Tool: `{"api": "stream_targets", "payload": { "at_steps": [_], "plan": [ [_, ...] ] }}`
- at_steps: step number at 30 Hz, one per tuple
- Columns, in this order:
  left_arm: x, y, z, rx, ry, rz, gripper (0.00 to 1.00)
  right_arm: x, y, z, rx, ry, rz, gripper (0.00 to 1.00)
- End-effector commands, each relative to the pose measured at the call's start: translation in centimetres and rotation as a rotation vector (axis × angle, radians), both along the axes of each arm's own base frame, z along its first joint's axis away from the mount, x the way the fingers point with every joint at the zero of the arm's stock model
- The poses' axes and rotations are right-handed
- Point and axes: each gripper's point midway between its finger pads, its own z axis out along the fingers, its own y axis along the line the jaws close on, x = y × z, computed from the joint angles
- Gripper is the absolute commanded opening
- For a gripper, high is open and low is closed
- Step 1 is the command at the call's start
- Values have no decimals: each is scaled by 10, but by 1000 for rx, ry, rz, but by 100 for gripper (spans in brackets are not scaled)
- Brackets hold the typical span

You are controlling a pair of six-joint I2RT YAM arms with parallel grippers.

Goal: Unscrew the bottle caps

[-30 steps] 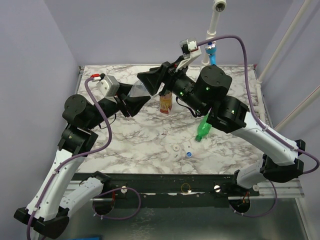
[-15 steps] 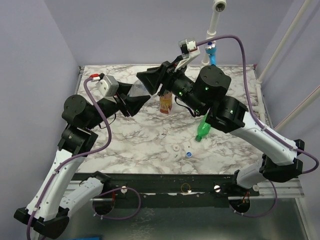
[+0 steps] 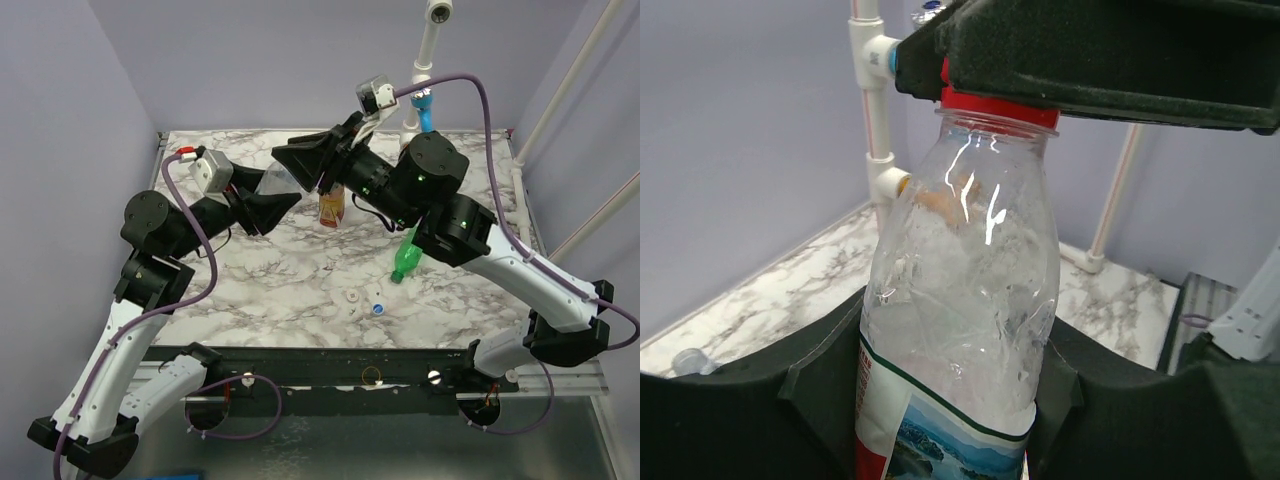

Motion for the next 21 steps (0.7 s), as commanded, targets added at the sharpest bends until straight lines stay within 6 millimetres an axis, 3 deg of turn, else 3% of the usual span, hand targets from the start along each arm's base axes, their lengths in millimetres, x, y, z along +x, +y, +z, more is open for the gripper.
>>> {"api": "stream_targets", "payload": {
  "at_steps": [1,7,10,12,13,14,16,18,21],
  "plan": [
    [-34,-14,13,-38,56,-193,17,-76,12,23,-2,-220,386,1],
    [-90,-24,16,-4,142,-496,14,-148,-5,18,-33,-410,729,1],
    [-98,-24,18,1,151,-532,11,-158,-11,16,-28,-435,770,1],
    [-96,-24,18,0,148,-525,11,-153,-10,14,-35,-428,748,8],
    [-95,-24,18,0,146,-517,11,-147,-8,14,-38,-419,718,17],
    [-93,-24,18,-1,141,-508,11,-136,-7,16,-34,-396,652,38],
    [-88,-24,16,0,125,-479,11,-104,-7,21,-19,-334,479,68],
    [-78,-23,15,-4,103,-424,11,-73,-15,27,11,-275,301,89],
    [-59,-19,11,0,64,-321,11,-45,-31,33,55,-214,118,99]
  ]
}}
